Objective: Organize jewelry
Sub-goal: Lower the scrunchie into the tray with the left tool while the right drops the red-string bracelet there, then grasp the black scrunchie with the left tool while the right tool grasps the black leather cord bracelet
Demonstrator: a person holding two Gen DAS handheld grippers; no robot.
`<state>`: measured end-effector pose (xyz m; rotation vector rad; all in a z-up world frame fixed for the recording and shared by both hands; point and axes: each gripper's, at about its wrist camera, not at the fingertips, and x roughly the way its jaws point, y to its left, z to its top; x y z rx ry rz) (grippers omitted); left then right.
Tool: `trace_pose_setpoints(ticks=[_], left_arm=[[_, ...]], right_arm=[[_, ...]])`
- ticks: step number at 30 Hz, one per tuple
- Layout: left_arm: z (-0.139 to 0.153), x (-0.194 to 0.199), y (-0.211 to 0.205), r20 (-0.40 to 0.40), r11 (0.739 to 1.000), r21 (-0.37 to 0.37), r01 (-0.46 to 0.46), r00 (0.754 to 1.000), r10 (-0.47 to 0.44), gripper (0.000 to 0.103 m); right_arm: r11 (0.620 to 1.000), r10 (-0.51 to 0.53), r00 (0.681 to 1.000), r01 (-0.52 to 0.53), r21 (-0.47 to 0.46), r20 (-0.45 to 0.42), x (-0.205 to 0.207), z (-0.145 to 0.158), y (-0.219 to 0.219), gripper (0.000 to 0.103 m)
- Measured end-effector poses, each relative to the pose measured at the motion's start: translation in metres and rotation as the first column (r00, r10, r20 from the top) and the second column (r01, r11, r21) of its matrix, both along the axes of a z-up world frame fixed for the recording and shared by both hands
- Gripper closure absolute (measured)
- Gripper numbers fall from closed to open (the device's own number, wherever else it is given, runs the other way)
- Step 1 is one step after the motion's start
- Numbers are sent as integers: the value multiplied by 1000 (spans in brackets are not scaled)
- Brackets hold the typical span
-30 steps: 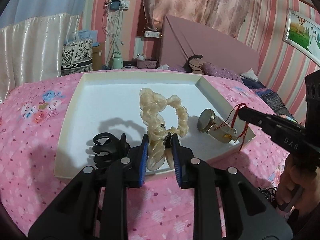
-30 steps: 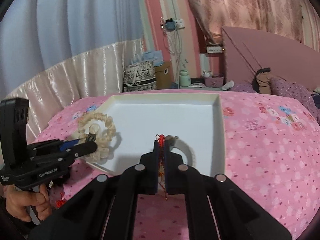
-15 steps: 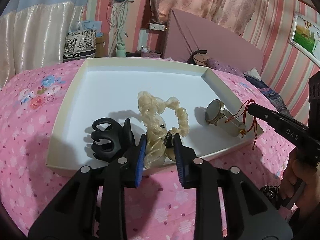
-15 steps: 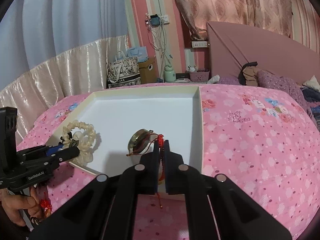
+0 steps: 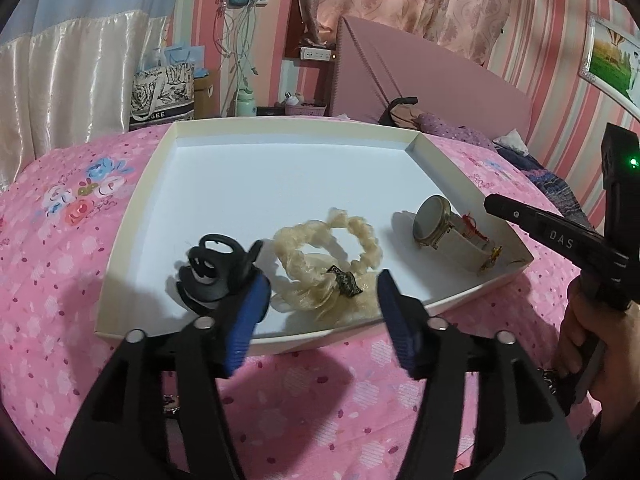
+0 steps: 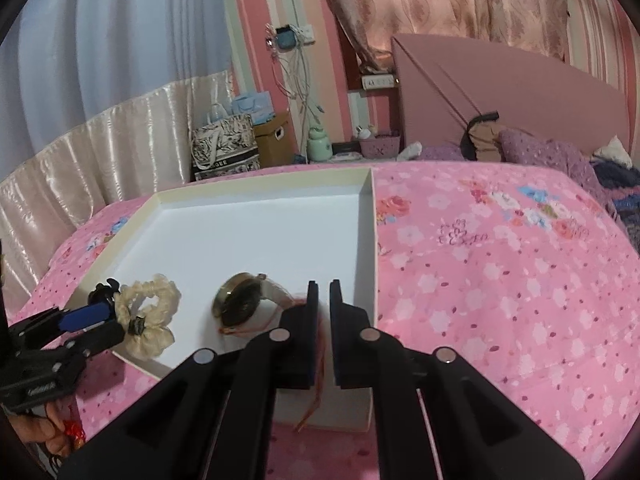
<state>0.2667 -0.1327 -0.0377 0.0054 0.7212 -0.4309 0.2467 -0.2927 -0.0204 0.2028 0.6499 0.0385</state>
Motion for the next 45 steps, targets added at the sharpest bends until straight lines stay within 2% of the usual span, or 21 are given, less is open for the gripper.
trace_pose_setpoints(ticks=[2, 5, 6, 7, 8, 9, 12, 14, 16, 20, 23, 24, 26, 31, 35, 36, 40, 43, 44, 45], left_arm=[[0, -1, 2, 4, 1000, -5, -8, 1000, 8, 29], [0, -1, 5, 3, 1000, -20, -7, 1000, 7, 28], [0, -2, 6, 4, 1000, -22, -8, 1000, 8, 26], [0, -2, 6, 4, 1000, -30, -1, 1000, 1, 24], [0, -1, 6, 2, 999, -39, 6, 1000, -6, 21], [1, -2, 9, 2, 998, -59, 8, 1000, -8, 21], [13, -5, 25, 17, 989, -151, -2, 1000, 5, 20], [28, -11, 36, 50, 985, -171, -18, 998, 27, 18], [51, -21, 44, 118, 987, -157, -30, 992, 49, 13], [91, -41, 69, 237, 993, -73, -96, 965, 110, 8], [99, -47, 94, 218, 986, -72, -151, 962, 163, 8], [97, -50, 104, 197, 985, -75, -155, 966, 167, 8], [87, -58, 116, 174, 985, -33, -167, 970, 170, 8], [48, -71, 120, 100, 987, 23, -162, 982, 159, 9], [18, -58, 103, 14, 989, 83, -125, 992, 125, 24], [12, -54, 100, -9, 989, 86, -118, 993, 119, 30], [-11, -44, 102, -84, 988, 85, -132, 987, 139, 38], [-21, -39, 103, -126, 990, 81, -116, 984, 125, 51], [-24, -37, 102, -140, 991, 80, -109, 983, 119, 58], [-25, -37, 101, -144, 991, 84, -102, 983, 113, 60]], right_arm=[[1000, -10, 1000, 10, 18, 20, -4, 2, -5, 96], [1000, -30, 999, 30, 8, 31, -9, 4, -8, 93], [999, -35, 999, 35, 9, 36, -11, 6, -8, 74], [999, -43, 998, 42, 14, 48, -15, 8, -9, 60], [998, -54, 996, 53, 16, 64, -19, 11, -10, 39], [998, -63, 995, 63, 9, 70, -22, 14, -10, 38], [998, -62, 994, 61, 7, 90, -29, 25, -11, 38], [998, -69, 991, 68, 11, 116, -38, 38, -12, 38], [998, -68, 986, 65, 23, 150, -45, 53, -14, 38], [998, -57, 979, 53, 25, 197, -61, 76, -16, 38], [999, -45, 982, 41, 27, 181, -66, 80, -16, 38], [999, -36, 984, 29, 39, 173, -68, 80, -16, 38], [998, -7, 988, -2, 57, 152, -76, 78, -14, 38], [998, 58, 995, -57, -13, 80, -101, 60, 5, 38], [998, 56, 998, -56, -6, 8, -109, 32, 4, 38], [998, 61, 998, -61, 6, -6, -112, 25, 5, 38], [996, 93, 995, -93, -10, -49, -119, 8, 14, 38], [992, 122, 988, -125, -27, -100, -122, -5, 23, 39], [990, 134, 984, -139, -32, -118, -121, -10, 27, 42], [988, 142, 981, -148, -37, -135, -120, -13, 29, 46]])
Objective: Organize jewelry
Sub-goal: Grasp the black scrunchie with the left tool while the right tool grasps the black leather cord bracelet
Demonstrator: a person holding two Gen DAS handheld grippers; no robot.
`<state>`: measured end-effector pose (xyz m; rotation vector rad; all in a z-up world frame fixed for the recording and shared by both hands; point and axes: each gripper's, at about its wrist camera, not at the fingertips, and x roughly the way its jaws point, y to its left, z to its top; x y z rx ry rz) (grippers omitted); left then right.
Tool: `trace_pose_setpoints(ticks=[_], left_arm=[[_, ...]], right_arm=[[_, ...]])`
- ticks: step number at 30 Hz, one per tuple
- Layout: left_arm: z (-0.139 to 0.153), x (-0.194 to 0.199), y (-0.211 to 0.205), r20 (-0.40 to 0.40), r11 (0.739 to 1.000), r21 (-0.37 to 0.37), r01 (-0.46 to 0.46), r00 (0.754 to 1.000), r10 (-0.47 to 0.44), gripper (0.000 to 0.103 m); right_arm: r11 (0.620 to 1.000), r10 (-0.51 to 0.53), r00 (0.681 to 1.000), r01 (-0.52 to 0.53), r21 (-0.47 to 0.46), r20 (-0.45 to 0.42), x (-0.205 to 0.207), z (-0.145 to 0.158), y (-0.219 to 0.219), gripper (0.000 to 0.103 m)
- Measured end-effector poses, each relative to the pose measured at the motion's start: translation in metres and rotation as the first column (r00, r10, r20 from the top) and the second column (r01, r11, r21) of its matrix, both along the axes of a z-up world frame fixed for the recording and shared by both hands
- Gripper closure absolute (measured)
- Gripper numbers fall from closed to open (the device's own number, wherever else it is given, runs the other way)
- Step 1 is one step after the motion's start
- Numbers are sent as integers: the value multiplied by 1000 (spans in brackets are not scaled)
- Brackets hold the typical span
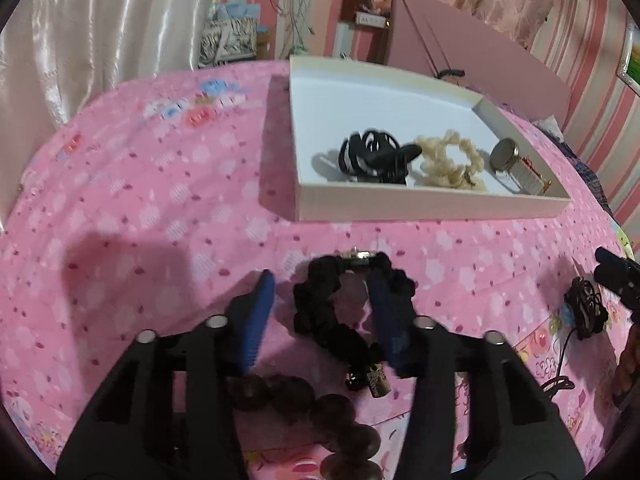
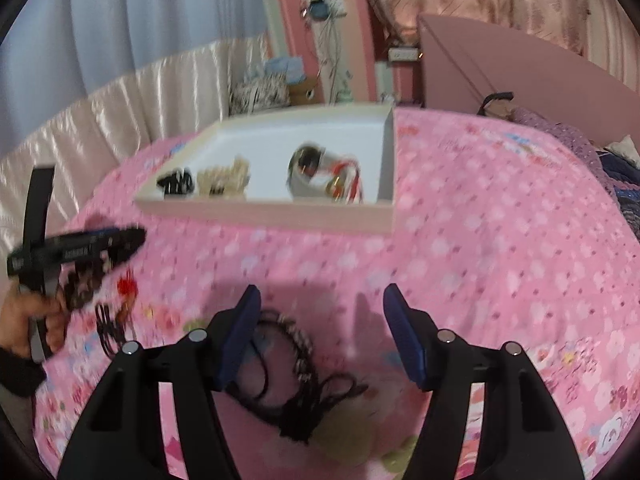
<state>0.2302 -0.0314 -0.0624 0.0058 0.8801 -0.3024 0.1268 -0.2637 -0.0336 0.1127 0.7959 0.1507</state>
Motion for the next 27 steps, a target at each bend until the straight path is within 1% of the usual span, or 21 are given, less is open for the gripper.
trace_pose_setpoints(ticks=[1, 2, 3, 4, 5, 6, 9, 12, 14, 15, 18, 20, 22, 24, 27], left_arm=[[0, -1, 0, 3, 1000, 1, 7, 1000, -7, 61], [-1, -3, -4, 1, 1000, 14, 23, 1000, -23, 65], [-1, -3, -7, 4, 999, 26, 27, 1000, -28, 66], [-1, -4, -10, 8, 999, 36, 36, 999, -37, 68], [-2, -4, -13, 7, 998, 41, 44, 999, -45, 74], [-2, -3, -14, 8, 998, 40, 51, 999, -51, 79], [-2, -2, -14, 4, 997, 12, 72, 997, -72, 90], [2, -5, -12, 25, 997, -5, 77, 997, -77, 93], [8, -9, -11, 53, 997, -13, 74, 996, -74, 94], [13, -11, -11, 70, 997, -16, 75, 995, -74, 94], [36, -21, -12, 133, 996, -23, 82, 988, -78, 94], [55, -26, -14, 176, 996, -34, 86, 981, -78, 94], [72, -28, -18, 212, 995, -34, 93, 974, -83, 94], [92, -25, -28, 249, 995, -13, 101, 964, -95, 94], [109, -17, -35, 279, 994, -19, 110, 955, -100, 94]], right_arm=[[1000, 5, 1000, -6, -23, -28, 3, -6, 4, 48], [999, 7, 999, -9, -40, -50, 4, -11, 6, 49], [998, 18, 997, -22, -53, -81, 7, -17, 8, 59], [998, 20, 996, -26, -64, -89, 8, -20, 10, 65], [997, 26, 996, -33, -72, -86, 7, -20, 12, 71], [996, 43, 995, -50, -73, -89, 7, -19, 15, 88], [996, 52, 996, -57, -70, -75, 5, -17, 17, 89], [999, 41, 999, -41, -28, 3, 1, 5, 15, 89], [1000, 16, 997, -16, 2, 76, 1, 26, 11, 89], [1000, 9, 995, -10, 10, 98, 1, 33, 11, 89], [999, -17, 982, 9, 41, 186, 5, 65, 6, 89], [999, -18, 976, 10, 37, 217, 10, 79, 5, 89], [1000, -14, 971, 7, 31, 237, 20, 89, 7, 89], [1000, -17, 969, 11, 26, 247, 30, 95, 6, 89], [999, -36, 965, 25, 46, 261, 44, 99, 2, 89]])
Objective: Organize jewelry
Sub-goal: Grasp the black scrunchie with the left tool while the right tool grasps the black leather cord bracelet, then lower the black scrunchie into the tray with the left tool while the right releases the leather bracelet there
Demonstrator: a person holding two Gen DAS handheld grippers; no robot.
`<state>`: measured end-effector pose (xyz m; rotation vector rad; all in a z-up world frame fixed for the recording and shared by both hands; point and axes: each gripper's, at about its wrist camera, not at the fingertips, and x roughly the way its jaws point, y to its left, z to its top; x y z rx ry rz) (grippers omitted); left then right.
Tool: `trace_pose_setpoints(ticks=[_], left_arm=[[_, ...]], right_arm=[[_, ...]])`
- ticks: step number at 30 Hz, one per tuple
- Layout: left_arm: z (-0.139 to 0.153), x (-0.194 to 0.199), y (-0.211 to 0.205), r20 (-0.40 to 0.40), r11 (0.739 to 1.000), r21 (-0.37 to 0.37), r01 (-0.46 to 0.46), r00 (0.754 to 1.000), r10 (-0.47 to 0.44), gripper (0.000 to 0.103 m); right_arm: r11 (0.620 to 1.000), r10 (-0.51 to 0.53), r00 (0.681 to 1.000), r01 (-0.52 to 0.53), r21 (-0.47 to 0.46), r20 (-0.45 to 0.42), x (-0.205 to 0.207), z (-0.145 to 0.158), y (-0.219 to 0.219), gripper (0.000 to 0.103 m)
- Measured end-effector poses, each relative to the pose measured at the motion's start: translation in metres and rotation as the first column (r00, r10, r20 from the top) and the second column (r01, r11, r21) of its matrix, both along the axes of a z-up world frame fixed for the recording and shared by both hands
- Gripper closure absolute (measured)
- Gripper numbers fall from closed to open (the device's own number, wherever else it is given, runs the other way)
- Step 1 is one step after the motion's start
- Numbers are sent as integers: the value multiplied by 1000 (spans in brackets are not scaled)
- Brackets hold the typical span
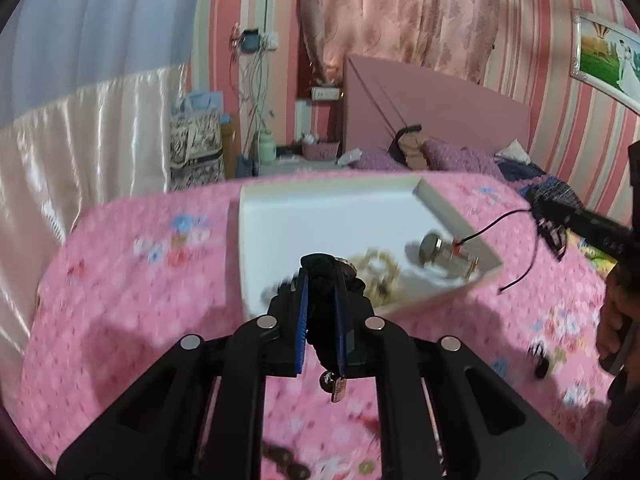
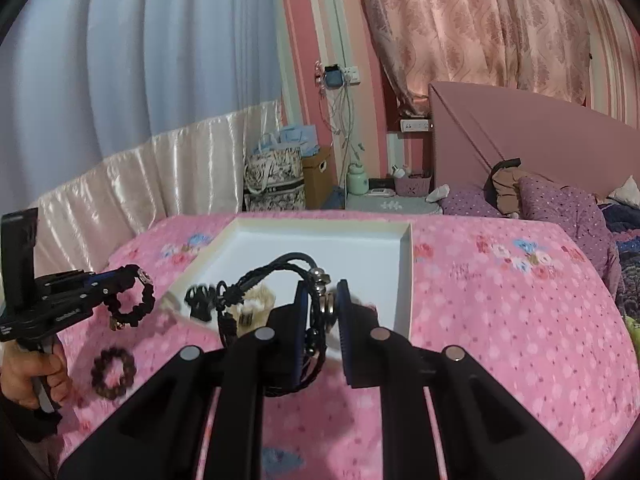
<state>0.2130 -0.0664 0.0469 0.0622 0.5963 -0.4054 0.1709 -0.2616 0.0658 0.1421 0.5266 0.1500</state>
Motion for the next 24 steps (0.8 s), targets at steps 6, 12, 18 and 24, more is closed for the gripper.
trace_pose_setpoints(ticks=[6, 12, 18, 24], left_arm=[[15, 18, -12, 52, 1000, -24, -15, 999, 16, 94], [20, 42, -23, 78, 999, -28, -34, 996, 36, 94], [26, 61, -29, 81, 998, -46, -40, 996, 44, 94], [24, 77, -26, 77, 997, -57, -59, 995, 63, 94]], right_arm=[[1000, -12, 1000, 12, -20, 14, 24, 6, 3, 89], [999, -12, 1000, 12, -36, 0, 45, 1, 0, 89], [999, -28, 1000, 28, -45, -12, 62, -1, -1, 89], [998, -50, 999, 49, -50, -15, 81, 0, 1, 89]])
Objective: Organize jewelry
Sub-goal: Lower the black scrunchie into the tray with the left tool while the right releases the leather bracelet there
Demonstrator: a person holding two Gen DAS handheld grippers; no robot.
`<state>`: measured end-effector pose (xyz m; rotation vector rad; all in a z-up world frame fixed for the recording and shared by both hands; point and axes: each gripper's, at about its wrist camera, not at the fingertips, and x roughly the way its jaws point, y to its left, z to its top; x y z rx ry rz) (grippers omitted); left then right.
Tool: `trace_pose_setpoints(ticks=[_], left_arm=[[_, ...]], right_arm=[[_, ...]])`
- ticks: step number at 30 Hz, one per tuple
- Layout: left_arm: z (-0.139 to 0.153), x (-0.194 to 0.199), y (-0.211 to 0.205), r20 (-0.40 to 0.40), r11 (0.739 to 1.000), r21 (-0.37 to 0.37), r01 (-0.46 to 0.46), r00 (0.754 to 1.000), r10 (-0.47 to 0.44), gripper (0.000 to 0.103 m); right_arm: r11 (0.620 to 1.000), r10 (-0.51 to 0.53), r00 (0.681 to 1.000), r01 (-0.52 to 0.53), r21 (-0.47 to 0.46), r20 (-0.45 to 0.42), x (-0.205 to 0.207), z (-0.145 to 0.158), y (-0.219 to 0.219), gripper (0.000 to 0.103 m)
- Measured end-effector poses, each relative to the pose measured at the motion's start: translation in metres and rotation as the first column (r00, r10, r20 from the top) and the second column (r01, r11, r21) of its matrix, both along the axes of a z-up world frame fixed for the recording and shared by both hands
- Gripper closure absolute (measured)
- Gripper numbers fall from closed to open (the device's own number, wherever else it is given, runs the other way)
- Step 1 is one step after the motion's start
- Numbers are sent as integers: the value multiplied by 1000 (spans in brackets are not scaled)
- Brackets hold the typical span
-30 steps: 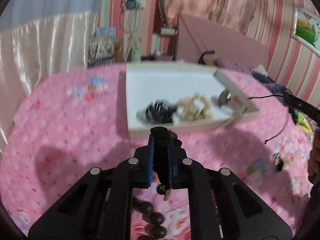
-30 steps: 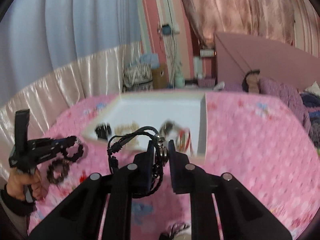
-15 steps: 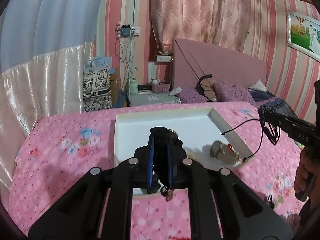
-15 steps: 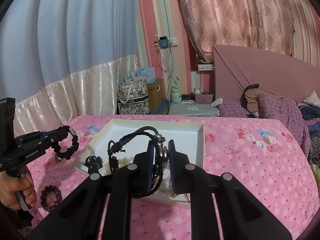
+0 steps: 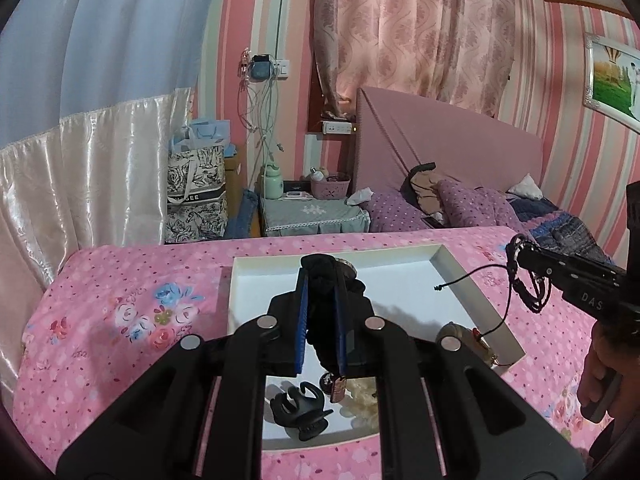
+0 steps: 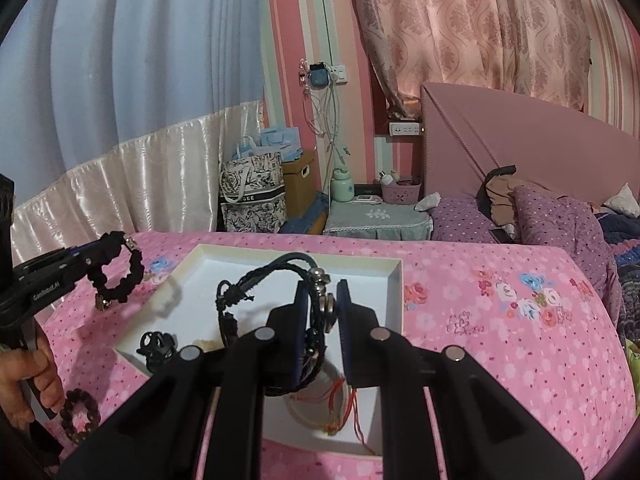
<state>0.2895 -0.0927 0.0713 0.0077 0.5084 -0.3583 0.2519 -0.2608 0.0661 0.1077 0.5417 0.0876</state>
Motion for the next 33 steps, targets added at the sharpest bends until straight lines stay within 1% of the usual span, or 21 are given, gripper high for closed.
trace_pose_setpoints(ticks=[6, 10, 14, 16, 18, 20, 23, 28, 33], left_arm=[[-19, 10, 0, -24, 1000, 1, -4, 1000, 4, 94], [-35, 18, -1, -49, 1000, 1, -12, 999, 12, 94], [-51, 27, -2, -77, 1000, 11, -19, 997, 20, 94], [-59, 30, -2, -92, 999, 25, -37, 995, 39, 94], [-66, 35, 1, -111, 999, 14, -33, 993, 35, 94], [-73, 38, 2, -120, 999, 21, -38, 992, 41, 94], [-80, 40, 2, -128, 999, 24, -38, 991, 41, 93], [-92, 41, -2, -140, 998, 51, -38, 989, 45, 93], [-95, 40, -6, -139, 997, 68, -31, 990, 40, 93]], right_arm=[[1000, -21, 1000, 21, -2, -2, 12, -10, 3, 89], [1000, -22, 999, 21, -20, -32, 18, -25, 3, 89], [999, -29, 999, 29, -15, -42, 21, -30, -2, 89], [999, -34, 998, 33, -11, -52, 22, -35, -4, 89], [999, -40, 997, 39, -10, -66, 25, -41, -6, 89], [999, -46, 996, 45, -7, -81, 28, -48, -10, 89], [998, -60, 992, 58, -16, -109, 32, -57, -12, 89], [998, -67, 988, 64, -25, -139, 36, -69, -12, 89], [996, -84, 983, 79, -37, -163, 38, -78, -14, 89]])
